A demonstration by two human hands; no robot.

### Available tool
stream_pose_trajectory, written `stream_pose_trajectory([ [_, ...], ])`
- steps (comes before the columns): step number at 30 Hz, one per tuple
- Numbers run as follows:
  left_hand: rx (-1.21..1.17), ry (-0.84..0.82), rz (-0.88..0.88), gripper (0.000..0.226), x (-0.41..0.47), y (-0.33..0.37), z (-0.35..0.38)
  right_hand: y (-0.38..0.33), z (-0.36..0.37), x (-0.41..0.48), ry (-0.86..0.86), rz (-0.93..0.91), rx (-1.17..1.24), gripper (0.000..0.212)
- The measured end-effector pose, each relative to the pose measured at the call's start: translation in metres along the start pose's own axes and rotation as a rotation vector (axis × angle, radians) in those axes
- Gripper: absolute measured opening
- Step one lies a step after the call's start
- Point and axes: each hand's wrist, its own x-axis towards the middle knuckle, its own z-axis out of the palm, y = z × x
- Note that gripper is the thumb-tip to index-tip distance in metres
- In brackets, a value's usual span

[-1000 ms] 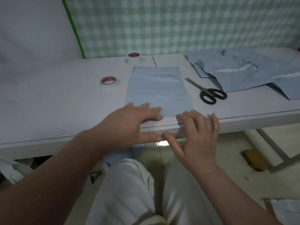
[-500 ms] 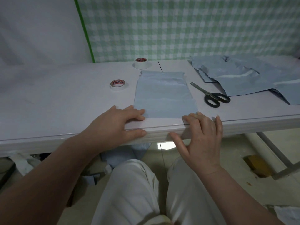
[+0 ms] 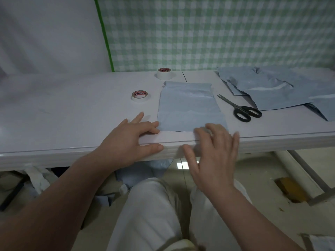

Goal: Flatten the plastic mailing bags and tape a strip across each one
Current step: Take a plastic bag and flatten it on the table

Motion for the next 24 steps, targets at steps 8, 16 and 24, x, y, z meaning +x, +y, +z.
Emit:
stream_pose_trajectory([
  [8,0.035,0.041,0.042,0.067,-0.001,-0.003,0.002,-0.039,0.008,0.003,-0.026,-0.063,0.050,0.044],
  [16,0.066,0.029,0.015,0.047,-0.001,-0.001,0.002,0.008,-0.002,0.009,0.066,-0.032,-0.053,0.039],
  [24,0.104,0.017,-0.030,0.048,-0.002,0.004,0.002,0.039,-0.012,0.011,0.119,0.066,-0.049,0.039],
])
